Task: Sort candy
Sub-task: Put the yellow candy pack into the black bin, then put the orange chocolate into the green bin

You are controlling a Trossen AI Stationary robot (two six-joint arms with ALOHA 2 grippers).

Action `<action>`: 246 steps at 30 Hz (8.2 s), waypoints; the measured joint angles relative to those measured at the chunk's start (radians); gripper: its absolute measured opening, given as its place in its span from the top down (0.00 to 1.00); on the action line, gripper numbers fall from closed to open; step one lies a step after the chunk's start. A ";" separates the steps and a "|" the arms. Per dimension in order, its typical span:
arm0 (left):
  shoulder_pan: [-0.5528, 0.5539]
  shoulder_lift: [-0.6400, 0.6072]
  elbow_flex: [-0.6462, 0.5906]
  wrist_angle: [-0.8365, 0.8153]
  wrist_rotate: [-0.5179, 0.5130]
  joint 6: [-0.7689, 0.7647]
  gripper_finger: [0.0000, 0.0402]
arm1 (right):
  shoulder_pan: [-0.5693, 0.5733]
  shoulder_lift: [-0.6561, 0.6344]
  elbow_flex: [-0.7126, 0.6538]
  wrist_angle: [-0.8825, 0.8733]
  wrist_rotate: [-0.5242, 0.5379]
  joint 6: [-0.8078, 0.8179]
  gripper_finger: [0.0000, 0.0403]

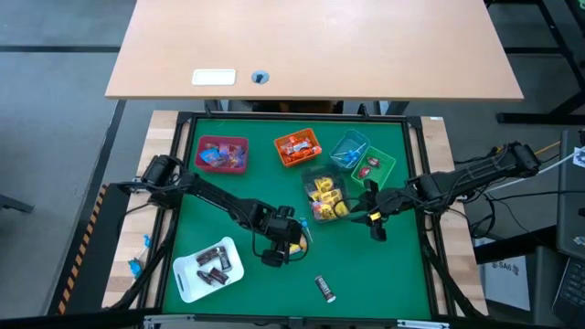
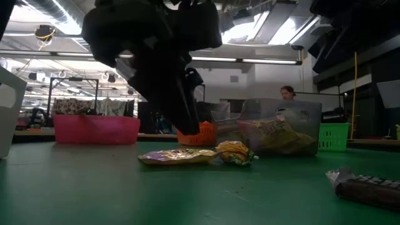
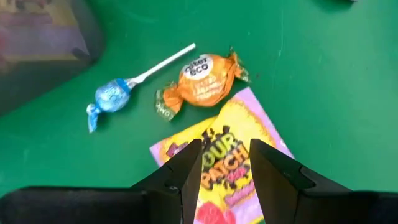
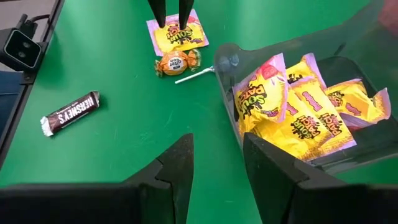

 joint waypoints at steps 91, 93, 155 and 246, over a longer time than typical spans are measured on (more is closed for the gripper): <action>0.314 -0.021 0.051 0.473 -0.100 0.004 0.71 | -0.001 0.000 -0.001 -0.011 0.001 -0.002 0.66; 0.314 -0.021 0.051 0.472 -0.087 0.004 0.68 | -0.001 0.000 -0.001 -0.011 0.001 -0.002 0.66; 0.032 0.079 0.050 0.165 0.054 0.475 0.51 | 0.000 0.000 0.000 -0.022 0.001 -0.001 0.66; 0.002 0.162 0.273 0.566 -0.471 0.372 0.74 | -0.001 0.005 -0.001 0.246 -0.113 0.452 0.35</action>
